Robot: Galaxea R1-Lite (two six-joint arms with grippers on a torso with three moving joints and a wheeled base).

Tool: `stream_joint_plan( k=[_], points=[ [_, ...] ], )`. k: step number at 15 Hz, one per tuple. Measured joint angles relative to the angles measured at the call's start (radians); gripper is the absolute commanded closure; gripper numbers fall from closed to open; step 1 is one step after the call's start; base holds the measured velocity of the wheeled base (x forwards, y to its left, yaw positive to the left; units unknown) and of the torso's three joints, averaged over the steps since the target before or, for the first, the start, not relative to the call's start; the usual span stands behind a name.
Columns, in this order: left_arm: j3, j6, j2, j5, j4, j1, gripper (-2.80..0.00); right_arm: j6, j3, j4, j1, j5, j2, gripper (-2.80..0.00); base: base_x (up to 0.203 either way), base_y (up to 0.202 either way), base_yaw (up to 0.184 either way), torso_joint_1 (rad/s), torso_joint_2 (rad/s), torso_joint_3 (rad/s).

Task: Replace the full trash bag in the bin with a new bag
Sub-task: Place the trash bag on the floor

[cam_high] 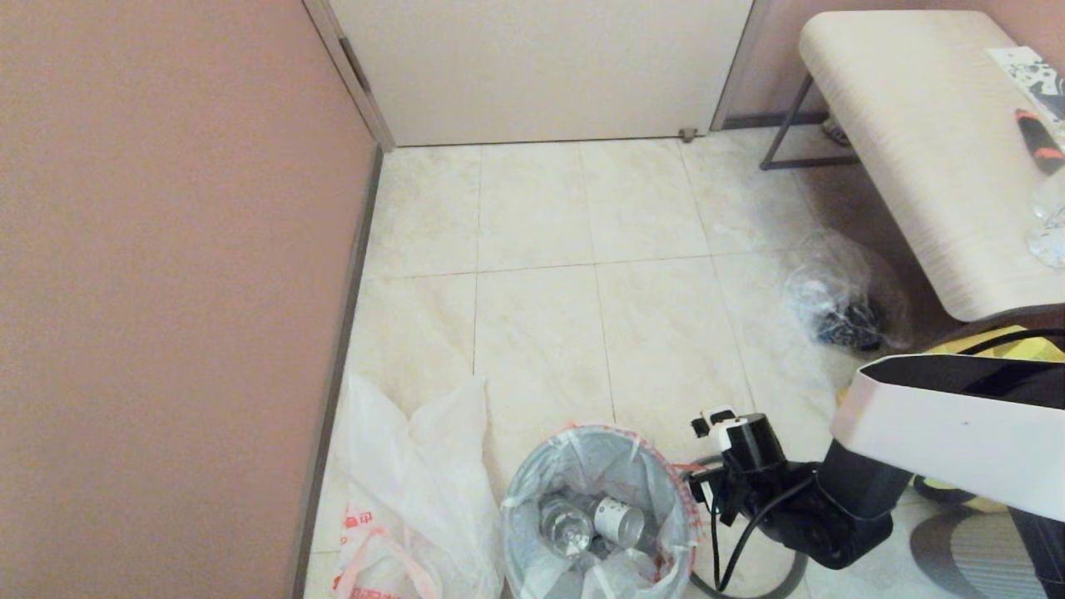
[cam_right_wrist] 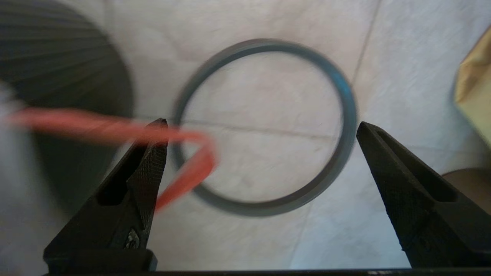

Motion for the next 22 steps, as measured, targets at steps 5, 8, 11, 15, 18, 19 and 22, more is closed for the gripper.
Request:
stream_joint_plan(
  k=[5,8,11,15,18,19,22],
  points=[
    [0.0,0.0,0.0,0.0,0.0,0.0,0.0,-0.062,-0.065,0.0,-0.044,-0.033,0.039,0.0,0.0,0.0,0.0,0.0,0.0,0.0],
    [0.0,0.0,0.0,0.0,0.0,0.0,0.0,-0.065,-0.068,0.0,-0.047,-0.066,0.028,0.0,0.0,0.0,0.0,0.0,0.0,0.0],
    [0.0,0.0,0.0,0.0,0.0,0.0,0.0,-0.037,-0.046,0.008,-0.036,-0.058,-0.017,0.0,0.0,0.0,0.0,0.0,0.0,0.0],
    [0.0,0.0,0.0,0.0,0.0,0.0,0.0,0.056,0.004,0.057,0.02,-0.035,-0.104,0.0,0.0,0.0,0.0,0.0,0.0,0.0],
    [0.0,0.0,0.0,0.0,0.0,0.0,0.0,0.103,0.036,0.061,0.043,-0.033,-0.13,0.0,0.0,0.0,0.0,0.0,0.0,0.0],
    [0.0,0.0,0.0,0.0,0.0,0.0,0.0,0.118,0.049,0.062,0.052,-0.031,-0.138,0.0,0.0,0.0,0.0,0.0,0.0,0.0],
    [0.0,0.0,0.0,0.0,0.0,0.0,0.0,0.128,0.076,0.062,0.086,-0.029,-0.174,0.0,0.0,0.0,0.0,0.0,0.0,0.0]
  ],
)
